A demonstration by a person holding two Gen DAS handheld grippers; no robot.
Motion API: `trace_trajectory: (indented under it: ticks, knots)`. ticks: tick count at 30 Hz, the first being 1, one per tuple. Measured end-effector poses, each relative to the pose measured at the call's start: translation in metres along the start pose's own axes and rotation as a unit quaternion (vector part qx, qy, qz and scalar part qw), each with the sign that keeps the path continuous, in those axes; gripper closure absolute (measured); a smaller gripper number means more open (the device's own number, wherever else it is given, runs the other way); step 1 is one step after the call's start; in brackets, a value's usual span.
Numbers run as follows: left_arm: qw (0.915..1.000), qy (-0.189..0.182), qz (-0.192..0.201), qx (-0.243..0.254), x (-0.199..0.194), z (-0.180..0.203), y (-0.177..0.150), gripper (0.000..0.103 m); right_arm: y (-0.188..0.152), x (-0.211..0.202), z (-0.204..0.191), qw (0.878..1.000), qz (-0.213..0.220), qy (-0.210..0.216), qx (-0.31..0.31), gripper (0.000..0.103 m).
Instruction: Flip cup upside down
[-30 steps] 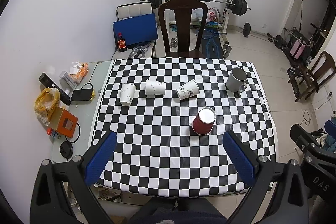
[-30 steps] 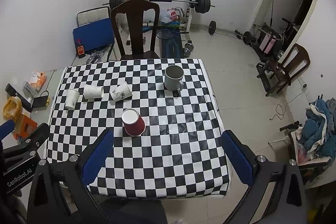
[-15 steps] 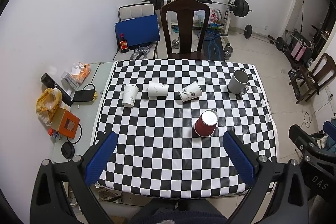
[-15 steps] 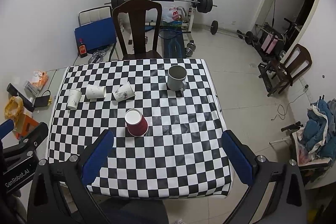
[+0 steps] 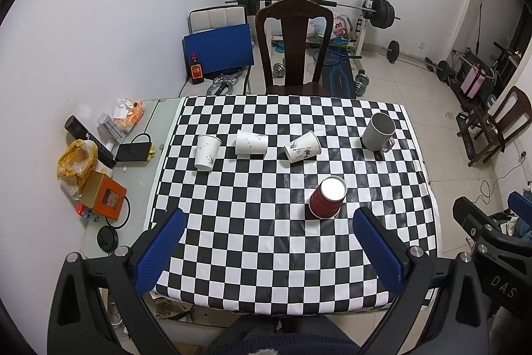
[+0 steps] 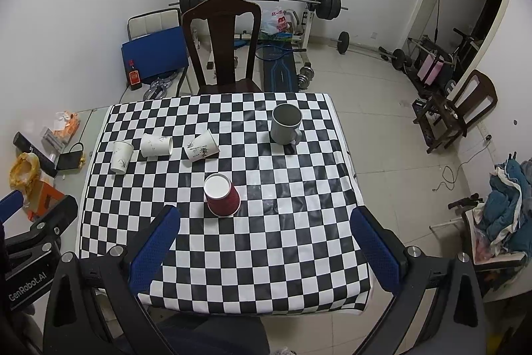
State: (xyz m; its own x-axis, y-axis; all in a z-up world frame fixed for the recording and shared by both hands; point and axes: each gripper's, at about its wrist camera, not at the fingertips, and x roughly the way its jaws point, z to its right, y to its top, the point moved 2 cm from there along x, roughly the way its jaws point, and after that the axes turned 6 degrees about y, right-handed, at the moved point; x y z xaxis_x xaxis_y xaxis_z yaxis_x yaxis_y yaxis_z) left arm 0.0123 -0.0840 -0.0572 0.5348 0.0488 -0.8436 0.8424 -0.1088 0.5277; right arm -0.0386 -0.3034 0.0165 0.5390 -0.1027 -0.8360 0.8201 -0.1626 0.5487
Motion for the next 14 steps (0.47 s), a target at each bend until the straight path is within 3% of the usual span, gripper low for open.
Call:
trace_trajectory:
  ticks: [14]
  knots:
    - [1.0000, -0.001, 0.001, -0.001, -0.0001, 0.0008, -0.0008, 0.000, 0.0003, -0.0027, -0.0007, 1.000, 0.000, 0.002, 0.001, 0.000]
